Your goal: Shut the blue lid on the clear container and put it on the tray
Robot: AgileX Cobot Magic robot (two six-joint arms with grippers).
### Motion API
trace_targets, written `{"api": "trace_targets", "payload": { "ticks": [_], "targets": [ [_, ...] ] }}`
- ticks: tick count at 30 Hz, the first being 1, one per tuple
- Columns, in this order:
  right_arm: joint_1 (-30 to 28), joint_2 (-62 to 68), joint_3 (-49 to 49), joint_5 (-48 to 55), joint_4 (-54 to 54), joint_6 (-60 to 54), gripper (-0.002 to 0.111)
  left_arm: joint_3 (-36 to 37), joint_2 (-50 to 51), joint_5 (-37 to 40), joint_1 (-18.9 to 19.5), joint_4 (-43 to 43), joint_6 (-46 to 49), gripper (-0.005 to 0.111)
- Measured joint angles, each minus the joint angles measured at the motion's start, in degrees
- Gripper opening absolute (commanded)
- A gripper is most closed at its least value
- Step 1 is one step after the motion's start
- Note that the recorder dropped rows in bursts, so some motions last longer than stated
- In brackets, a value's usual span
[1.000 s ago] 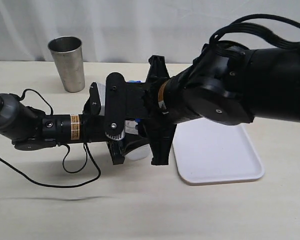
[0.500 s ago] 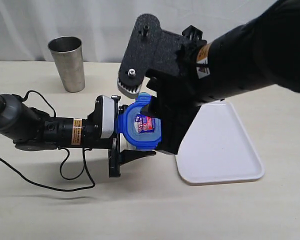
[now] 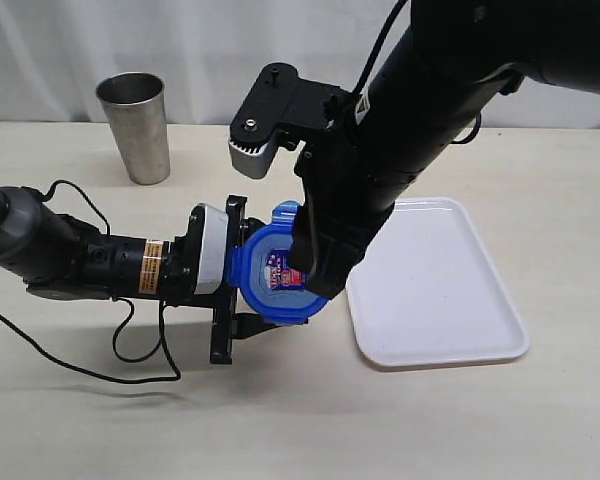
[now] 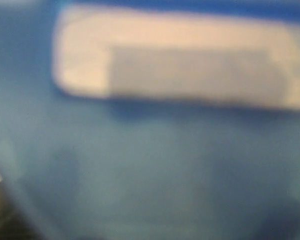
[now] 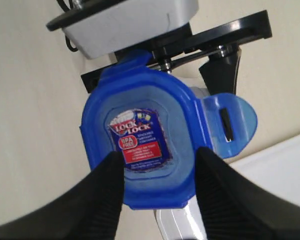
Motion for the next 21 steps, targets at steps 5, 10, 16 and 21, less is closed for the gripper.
{"api": "trace_targets", "payload": {
  "ticks": [5,10,16,21],
  "targets": [
    [-0.21,0.0,-0.14,-0.03,1.92,-3.09,0.043,0.0,0.0,0.0,0.0,0.0,0.0,0.0],
    [-0.21,0.35,-0.14,-2.78,2.39,-5.55,0.043,0.0,0.0,-0.11,0.0,0.0,0.0,0.0],
    [-0.33,3.24,-0.49,-5.2,1.73,-6.04,0.043,0.0,0.0,-0.11,0.0,0.12,0.64,0.0],
    [-0.47,4.7,-1.23,-4.53,2.37,-6.01,0.043,0.0,0.0,-0.23,0.1,0.7,1.12,0.0]
  ]
}}
